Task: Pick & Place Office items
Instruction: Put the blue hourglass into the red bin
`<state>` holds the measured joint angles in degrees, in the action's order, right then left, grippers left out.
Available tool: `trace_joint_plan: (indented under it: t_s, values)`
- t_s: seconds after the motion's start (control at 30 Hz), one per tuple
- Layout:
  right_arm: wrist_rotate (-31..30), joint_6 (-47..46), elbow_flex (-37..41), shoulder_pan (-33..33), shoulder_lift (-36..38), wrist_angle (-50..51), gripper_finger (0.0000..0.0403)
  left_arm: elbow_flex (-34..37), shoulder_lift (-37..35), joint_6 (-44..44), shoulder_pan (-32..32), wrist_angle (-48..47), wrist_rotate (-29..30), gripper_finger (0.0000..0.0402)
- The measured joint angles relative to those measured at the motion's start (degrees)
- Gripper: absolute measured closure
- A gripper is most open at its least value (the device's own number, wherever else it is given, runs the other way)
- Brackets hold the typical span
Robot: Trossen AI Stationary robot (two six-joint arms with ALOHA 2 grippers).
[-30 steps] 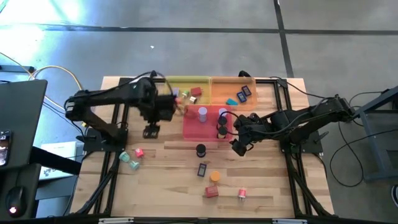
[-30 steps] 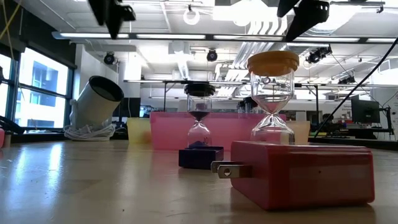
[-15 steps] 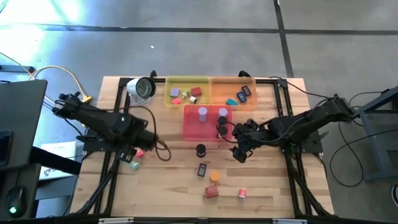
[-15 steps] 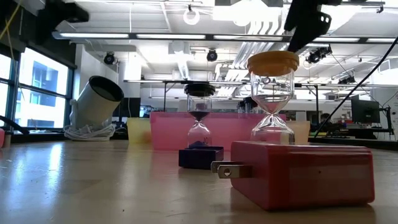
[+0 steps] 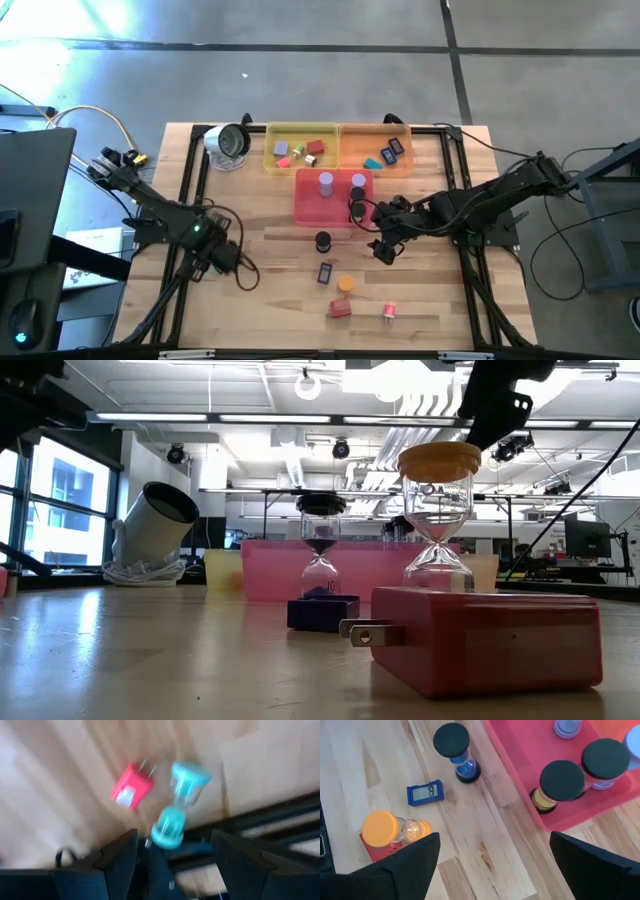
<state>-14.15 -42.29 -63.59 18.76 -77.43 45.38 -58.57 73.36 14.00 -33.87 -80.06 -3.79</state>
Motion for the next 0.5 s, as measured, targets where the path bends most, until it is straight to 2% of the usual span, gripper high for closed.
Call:
trace_joint_plan:
  t_s: [0.2,0.4,0.5]
  values:
    - [0.3,0.1,0.0,0.0,0.0,-1.5,0.0037,3.7,0.1,2.1,-4.7,8.0,-0.6,0.0156]
    - [1.0,0.0,0.0,0.0,0.0,-2.9,0.0037,7.1,1.7,9.3,-7.8,9.6,-2.2,0.0156]
    - [1.2,-0.1,-0.1,0.0,0.0,-4.0,0.0037,8.8,2.7,10.2,-8.8,11.9,-3.3,0.0156]
